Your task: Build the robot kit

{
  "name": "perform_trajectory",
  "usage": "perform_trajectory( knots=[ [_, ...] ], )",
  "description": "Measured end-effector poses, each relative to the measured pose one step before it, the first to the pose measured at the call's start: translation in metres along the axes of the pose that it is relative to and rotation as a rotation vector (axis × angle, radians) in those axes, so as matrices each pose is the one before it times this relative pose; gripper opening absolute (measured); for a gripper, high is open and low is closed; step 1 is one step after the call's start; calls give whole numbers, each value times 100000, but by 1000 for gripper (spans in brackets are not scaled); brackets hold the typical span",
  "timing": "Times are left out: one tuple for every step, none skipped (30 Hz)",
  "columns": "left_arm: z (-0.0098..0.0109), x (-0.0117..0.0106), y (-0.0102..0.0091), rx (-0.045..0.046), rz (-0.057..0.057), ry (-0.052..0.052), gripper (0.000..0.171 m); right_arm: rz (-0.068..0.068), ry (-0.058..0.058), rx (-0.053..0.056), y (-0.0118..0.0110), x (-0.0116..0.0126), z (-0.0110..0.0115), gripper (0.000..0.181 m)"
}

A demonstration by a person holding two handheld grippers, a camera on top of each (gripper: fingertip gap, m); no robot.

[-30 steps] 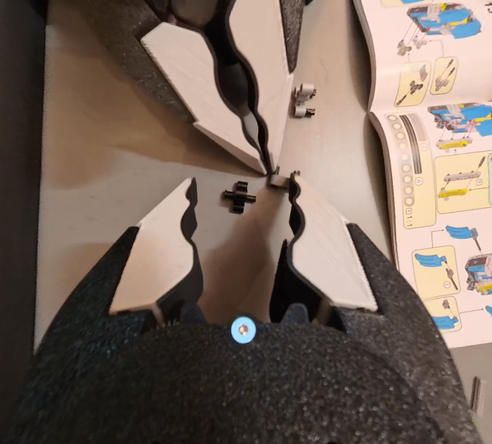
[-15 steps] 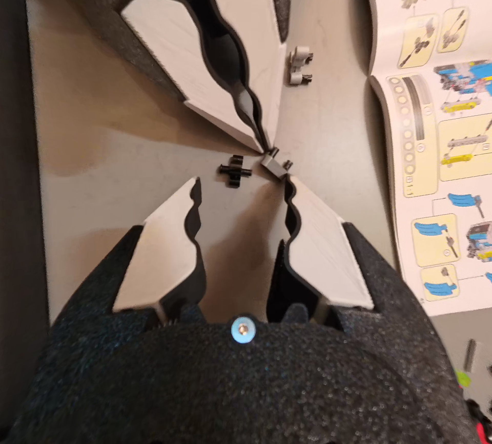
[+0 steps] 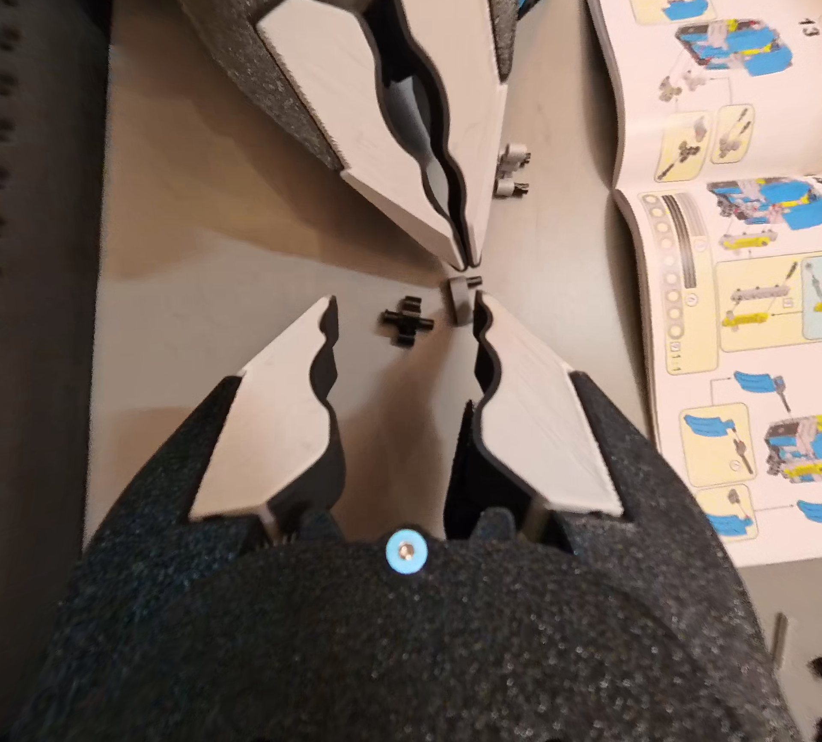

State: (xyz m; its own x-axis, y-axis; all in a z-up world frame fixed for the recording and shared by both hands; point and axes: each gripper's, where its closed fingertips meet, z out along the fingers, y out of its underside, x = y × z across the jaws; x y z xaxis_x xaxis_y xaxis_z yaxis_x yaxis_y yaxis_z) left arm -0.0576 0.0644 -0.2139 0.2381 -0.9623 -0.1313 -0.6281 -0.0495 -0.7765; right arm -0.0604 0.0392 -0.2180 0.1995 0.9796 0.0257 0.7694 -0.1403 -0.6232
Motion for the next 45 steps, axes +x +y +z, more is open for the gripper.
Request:
perform_trajectory(
  knots=[
    [151, 254, -20, -310, 818, 968, 0, -350, -49, -1267, 155, -85, 244, 62],
    [256, 253, 163, -1269, 1124, 974, 0, -361, 284, -2118, 336, -5, 231, 62],
    [291, 165, 212, -1789, 1223, 515, 0, 22, 524, -2208, 390, 53, 190, 63],
    [183, 5, 7, -641, 898, -235, 0, 128, 461, -899, 164, 50, 7, 63],
    [96, -26, -116, 161, 413, -221, 0, 734, -146, -1773, 314, 23, -84, 62],
    [120, 30, 55, -636, 51, 303, 0, 1006, -194, -560, 140, 33, -173, 59],
    [54, 18, 36, -292, -91, 319, 0, 732, -412, -614, 92, -24, -130, 57],
    [-20, 48, -15, 146, -107, 489, 0, -68, 186, -1006, 111, 2, -53, 58],
    [-34, 48, -36, 340, 0, 369, 0, -902, 891, -328, 7, 72, 21, 58],
    [-79, 33, -98, 710, 92, 131, 0, -860, 746, 158, -29, 51, 10, 58],
    [-78, 58, -113, 862, 211, 311, 0, -280, 343, 76, -5, 45, 24, 58],
    [-33, 92, -71, 437, 308, 402, 0, 65, 489, 86, -29, 104, -5, 59],
    [58, 62, 54, -434, 346, 179, 0, 57, 335, 394, -67, 82, -34, 59],
    [90, 38, 117, -957, 371, -95, 0, 139, -416, 957, -151, -61, -53, 57],
    [58, 38, 10, -286, 323, -135, 0, 361, -989, 772, -121, -141, -33, 53],
    [-13, 128, -81, 422, 346, 420, 0, -4, -160, 194, -69, -40, 17, 51],
    [-40, 129, -95, 553, 406, 448, 0, -359, 596, -90, -26, 66, 29, 51],
    [-83, 18, -84, 646, 260, -121, 0, -55, 245, -187, 21, 27, 50, 50],
    [-115, -87, -102, 894, -192, -509, 0, 388, -164, -276, 55, 3, 45, 50],
    [-124, -151, -124, 881, -770, -429, 0, 563, -231, -466, 126, 31, 28, 50],
    [-86, -173, -46, 486, -1113, -270, 0, 562, -159, -541, 174, 50, 10, 49],
    [-42, -252, 22, 74, -1168, -621, 0, 433, -103, -432, 174, 65, -16, 49],
    [30, -249, 88, -398, -1019, -702, 0, 452, -331, 222, 44, 18, -54, 48],
    [105, -137, 139, -906, -790, -57, 0, 18, 244, -179, 80, 81, -59, 47],
    [162, -60, 174, -1306, -553, 85, 0, -232, 360, -272, 78, 66, -33, 47],
    [163, -49, 176, -1409, -140, -233, 0, -205, 154, 38, 6, 12, -29, 47],
    [151, 5, 124, -1187, 306, -243, 0, -47, 73, 300, -42, 19, -15, 47],
    [144, 75, 130, -1136, 546, 106, 0, 109, -385, 315, -70, -53, 3, 47],
    [143, 154, 122, -1178, 801, 422, 0, 16, -74, 128, -31, -7, 29, 47],
    [55, 115, -12, -251, 933, -28, 0, -66, 174, -242, 35, 30, 42, 47],
    [31, 96, -73, 63, 706, -345, 0, 162, -326, -76, 40, -34, 12, 47],
    [32, 108, -43, -9, 840, -201, 0, 432, -526, 112, 28, -32, -7, 46],
    [-5, 106, -28, 120, 918, -14, 0, 348, -328, 70, 29, 9, 5, 46],
    [-12, 49, -3, 76, 490, -106, 0, 433, -426, 39, 12, -37, 16, 46],
    [-24, 43, 8, 94, 154, 146, 0, 240, -400, -50, 3, -53, -1, 45],
    [-24, 62, -4, 129, 26, 370, 0, -201, 97, -71, -12, -18, -3, 45],
    [-24, 21, 2, 83, -58, 102, 0, -119, -55, -28, -17, -55, -1, 45],
    [-26, 2, 6, 52, -56, -31, 0, 523, -594, 105, -55, -148, 9, 47],
    [-19, 16, 24, -69, -57, 109, 0, 538, -371, -230, -23, -74, 19, 48],
    [-31, 10, 34, -45, -125, 58, 0, 356, 322, -487, 17, 45, 11, 50],
    [-45, -24, 10, 122, -177, -93, 0, 817, -153, 66, -43, -54, 2, 52],
    [-37, -27, 21, 92, -167, -53, 0, 970, -877, 515, -108, -152, -2, 54],
    [-33, -12, 40, -41, -160, 38, 0, 731, -434, 184, -83, -72, 1, 55],
    [-16, -9, 45, -123, -139, 103, 0, 147, 235, -268, -26, 34, 22, 56],
    [-6, 12, 30, -112, -39, 135, 0, -482, 489, -470, 34, 39, 1, 56]
  ],
)
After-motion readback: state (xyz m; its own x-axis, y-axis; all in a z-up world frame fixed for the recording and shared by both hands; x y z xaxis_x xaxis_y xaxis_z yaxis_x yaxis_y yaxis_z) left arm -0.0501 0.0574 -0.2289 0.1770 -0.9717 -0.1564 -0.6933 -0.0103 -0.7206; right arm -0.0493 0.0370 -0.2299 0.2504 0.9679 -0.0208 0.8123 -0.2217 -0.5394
